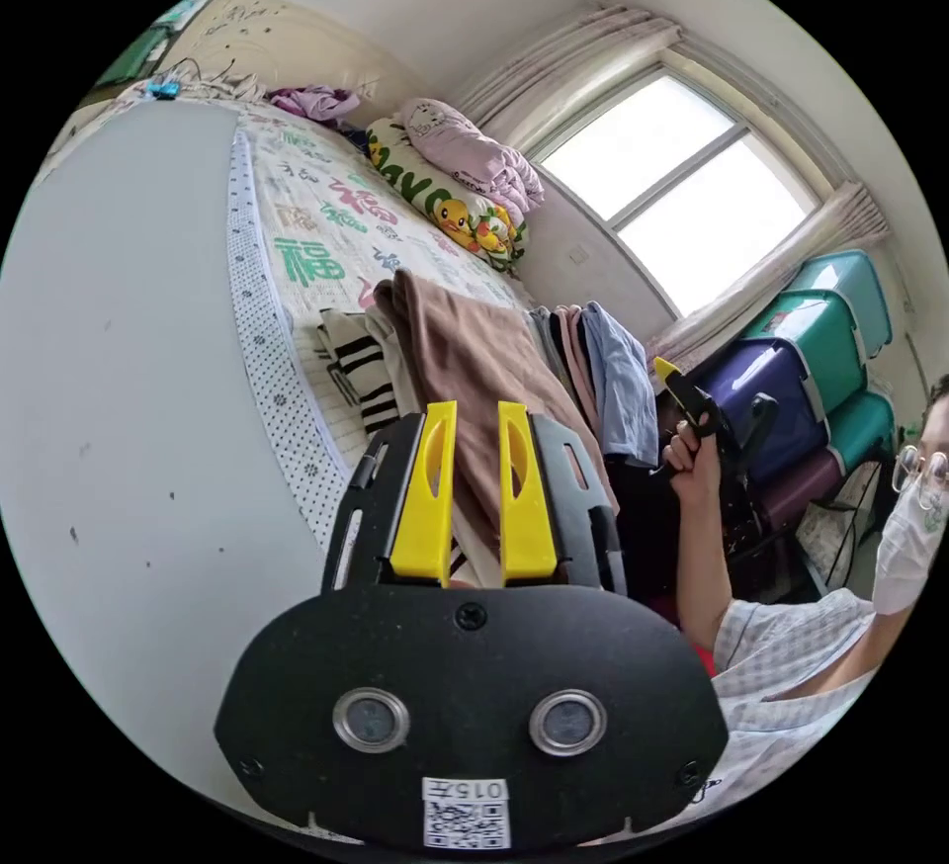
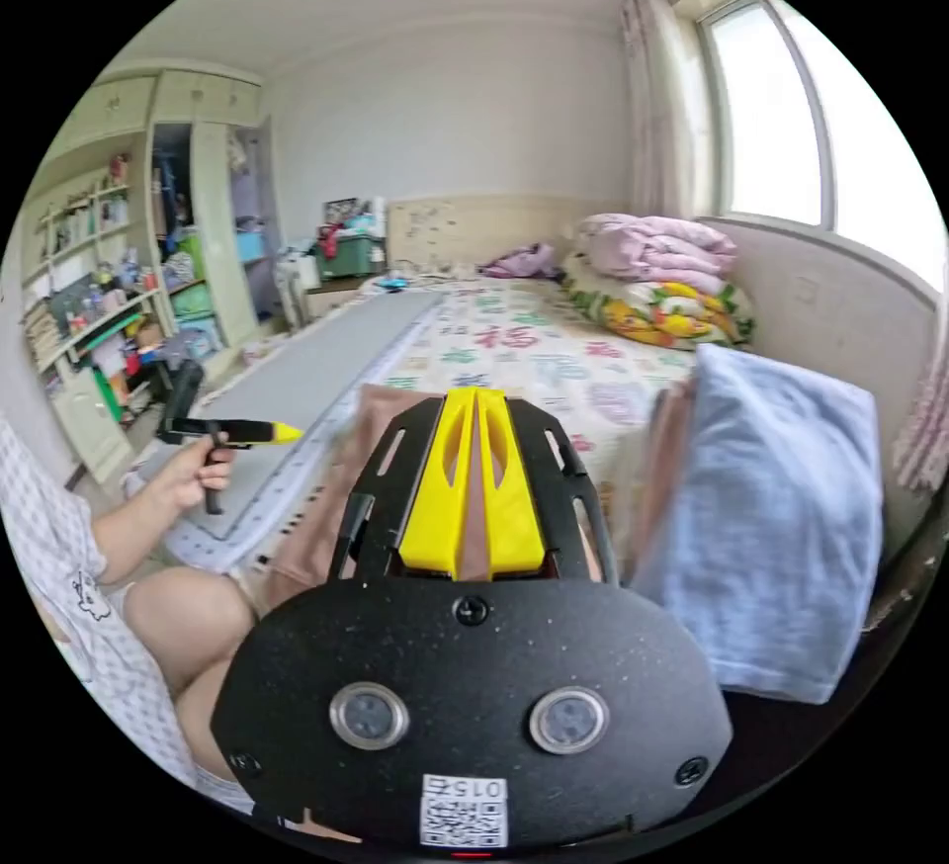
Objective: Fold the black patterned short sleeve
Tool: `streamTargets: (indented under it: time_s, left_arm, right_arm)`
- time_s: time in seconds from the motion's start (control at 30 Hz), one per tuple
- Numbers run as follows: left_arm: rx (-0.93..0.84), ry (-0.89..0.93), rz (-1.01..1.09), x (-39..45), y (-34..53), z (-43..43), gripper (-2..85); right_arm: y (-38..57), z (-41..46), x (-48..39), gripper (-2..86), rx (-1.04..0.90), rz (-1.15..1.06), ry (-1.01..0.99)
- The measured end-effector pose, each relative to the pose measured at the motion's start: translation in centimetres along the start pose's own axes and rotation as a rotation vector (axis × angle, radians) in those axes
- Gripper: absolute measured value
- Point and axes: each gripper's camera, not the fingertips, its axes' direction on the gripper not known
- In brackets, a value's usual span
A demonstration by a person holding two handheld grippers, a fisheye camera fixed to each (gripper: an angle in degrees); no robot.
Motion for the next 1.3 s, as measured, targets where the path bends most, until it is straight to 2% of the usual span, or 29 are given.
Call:
streamTargets:
  time_s: [0.17,0.23,0.33,0.5,0.63,0.87,1.13,1.3]
  left_arm:
    - [-0.002,0.087,-0.065,-1.5,2.4,-0.8,7.2]
    - [-0.001,0.088,-0.053,-1.2,3.2,-0.9,7.2]
    - [-0.026,0.109,-0.025,-0.5,3.9,-0.2,7.3]
    - [-0.108,0.140,0.068,1.7,3.8,2.2,7.5]
    - [-0.118,0.195,0.103,3.9,3.8,4.9,7.5]
    - [-0.172,0.162,0.172,7.0,6.1,9.1,7.9]
    - [-0.251,0.113,0.229,7.9,7.7,11.7,8.0]
    - [-0.283,0.113,0.376,11.3,4.1,13.7,8.5]
  right_arm:
    - [1.9,1.5,-7.3,-0.8,0.031,0.117,-0.064]
    - [2.1,1.5,-7.2,-0.6,0.014,0.245,-0.148]
    - [2.5,0.3,-7.5,-0.6,0.034,0.261,-0.209]
    - [4.9,-6.0,-6.5,-0.4,0.080,0.299,-0.076]
    - [6.5,-11.0,-3.4,-0.4,0.149,0.402,-0.094]
    - [5.9,-14.2,-4.4,0.2,0.086,0.320,0.032]
    - [4.8,-16.2,-5.0,3.9,0.103,0.338,0.057]
    - [3.8,-23.0,-0.6,7.9,0.218,0.358,0.287]
